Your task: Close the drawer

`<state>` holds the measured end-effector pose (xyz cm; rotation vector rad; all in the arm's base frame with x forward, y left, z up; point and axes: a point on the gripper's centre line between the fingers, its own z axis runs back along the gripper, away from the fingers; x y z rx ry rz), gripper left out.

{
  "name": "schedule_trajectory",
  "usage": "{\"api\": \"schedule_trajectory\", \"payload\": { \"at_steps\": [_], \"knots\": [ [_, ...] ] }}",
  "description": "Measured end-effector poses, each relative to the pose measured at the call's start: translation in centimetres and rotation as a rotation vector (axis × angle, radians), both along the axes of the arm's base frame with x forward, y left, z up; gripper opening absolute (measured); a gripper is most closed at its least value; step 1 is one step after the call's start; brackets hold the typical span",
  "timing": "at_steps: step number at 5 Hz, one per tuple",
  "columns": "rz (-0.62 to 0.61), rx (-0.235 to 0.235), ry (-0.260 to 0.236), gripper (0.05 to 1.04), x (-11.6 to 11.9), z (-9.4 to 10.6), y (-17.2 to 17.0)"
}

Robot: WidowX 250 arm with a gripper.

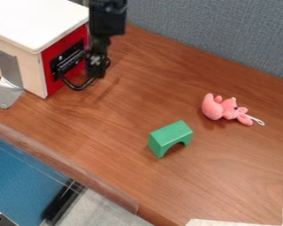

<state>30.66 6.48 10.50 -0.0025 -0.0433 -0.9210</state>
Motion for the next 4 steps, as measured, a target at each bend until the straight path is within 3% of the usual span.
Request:
{"api": "schedule_trajectory", "payload": {
  "at_steps": [1,2,3,4],
  "knots": [
    [0.250,-0.001,-0.006,0.999,-0.9,2.1,-0.7],
    [0.501,-0.024,0.057,0.999,-2.9,2.4,-1.1],
    [0.722,-0.038,0.061,0.999,-4.9,3.4,-1.4],
    [0.797,-0.108,0.046,1.000,-7.9,5.2,-1.4]
  ]
}}
